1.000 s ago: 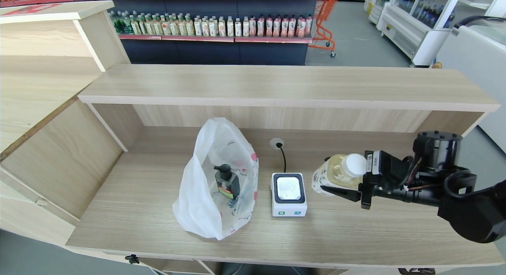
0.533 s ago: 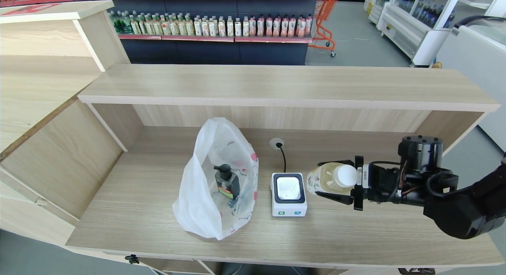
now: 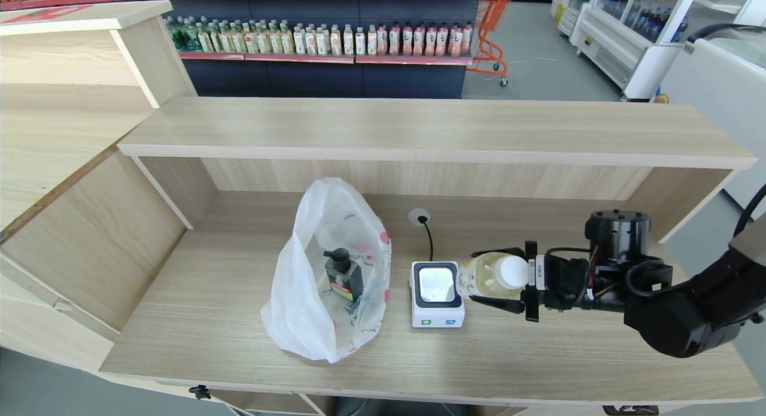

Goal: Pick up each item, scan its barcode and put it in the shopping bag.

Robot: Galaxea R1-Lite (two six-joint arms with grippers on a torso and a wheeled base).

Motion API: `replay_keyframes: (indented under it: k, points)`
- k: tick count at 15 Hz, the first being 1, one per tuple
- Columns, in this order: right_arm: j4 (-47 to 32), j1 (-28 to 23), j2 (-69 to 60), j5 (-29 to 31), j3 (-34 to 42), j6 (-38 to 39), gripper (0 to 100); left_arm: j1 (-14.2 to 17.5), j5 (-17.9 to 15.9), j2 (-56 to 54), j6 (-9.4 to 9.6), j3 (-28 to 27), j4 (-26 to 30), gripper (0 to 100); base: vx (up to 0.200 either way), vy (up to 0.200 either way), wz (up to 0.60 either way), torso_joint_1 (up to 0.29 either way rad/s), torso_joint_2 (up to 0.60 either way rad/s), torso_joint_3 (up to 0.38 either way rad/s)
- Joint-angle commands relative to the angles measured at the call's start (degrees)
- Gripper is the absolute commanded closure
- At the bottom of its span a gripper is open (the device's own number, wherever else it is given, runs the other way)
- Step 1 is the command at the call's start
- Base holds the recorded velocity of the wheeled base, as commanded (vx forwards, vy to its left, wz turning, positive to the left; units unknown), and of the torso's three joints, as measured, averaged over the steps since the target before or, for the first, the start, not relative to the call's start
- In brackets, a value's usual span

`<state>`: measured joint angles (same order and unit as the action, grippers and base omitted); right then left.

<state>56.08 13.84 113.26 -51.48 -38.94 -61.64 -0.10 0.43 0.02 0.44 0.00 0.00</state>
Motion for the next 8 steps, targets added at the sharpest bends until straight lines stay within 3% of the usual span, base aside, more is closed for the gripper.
replay_keyframes:
  k: [1,8]
  points:
    - [0.09,0.05,0.73,-0.11,-1.14,0.02,100,0.01,0.01,-0.02,0.0,0.0,0.0,0,0.0,0.0,0.0,0.0,0.0,0.0]
    - [0.7,0.05,2.58,-1.52,-2.64,0.11,100,0.01,0.01,-0.02,0.0,0.0,0.0,0,0.0,0.0,0.0,0.0,0.0,0.0]
